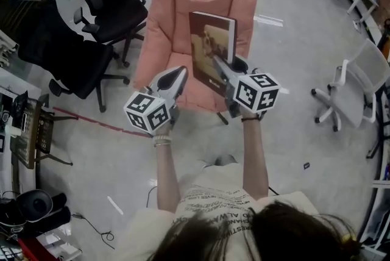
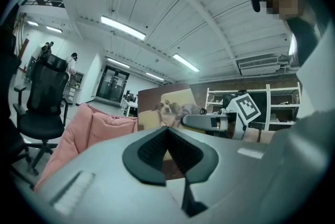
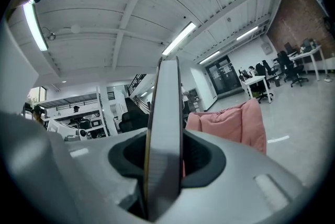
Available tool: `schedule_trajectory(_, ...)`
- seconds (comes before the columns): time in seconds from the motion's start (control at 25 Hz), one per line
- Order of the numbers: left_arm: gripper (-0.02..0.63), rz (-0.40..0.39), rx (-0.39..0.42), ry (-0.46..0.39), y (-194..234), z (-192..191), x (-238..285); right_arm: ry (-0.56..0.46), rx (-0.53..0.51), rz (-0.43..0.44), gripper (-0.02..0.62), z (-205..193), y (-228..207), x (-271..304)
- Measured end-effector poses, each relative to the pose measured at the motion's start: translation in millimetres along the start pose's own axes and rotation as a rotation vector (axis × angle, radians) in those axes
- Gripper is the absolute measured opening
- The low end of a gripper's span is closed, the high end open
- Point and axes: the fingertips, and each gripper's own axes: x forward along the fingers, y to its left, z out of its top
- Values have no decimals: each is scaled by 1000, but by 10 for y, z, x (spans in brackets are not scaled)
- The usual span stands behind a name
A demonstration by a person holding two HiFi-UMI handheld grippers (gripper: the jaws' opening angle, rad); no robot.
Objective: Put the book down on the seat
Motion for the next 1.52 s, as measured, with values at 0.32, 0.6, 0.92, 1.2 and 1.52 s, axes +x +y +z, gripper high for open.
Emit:
schedule_trajectory(0.32, -5, 63, -18, 2, 414, -1, 61, 1, 25, 28, 147, 57, -172, 451)
schedule_trajectory(0.6, -5, 112, -29, -10, 946, 114, 364, 38, 28, 86, 147, 169, -396, 1130)
schedule_trajectory(0.92, -5, 158, -63, 2, 1318, 139, 775, 103, 44, 124, 147, 269, -763, 1691)
schedule_trajectory(1.2, -5, 225, -79, 1, 1634, 139, 952, 125, 64, 159, 147, 304, -1026, 2057)
schedule_trajectory(1.52, -5, 220, -106, 68, 1905, -38, 1184, 148, 122, 133, 147, 201, -1332, 2376)
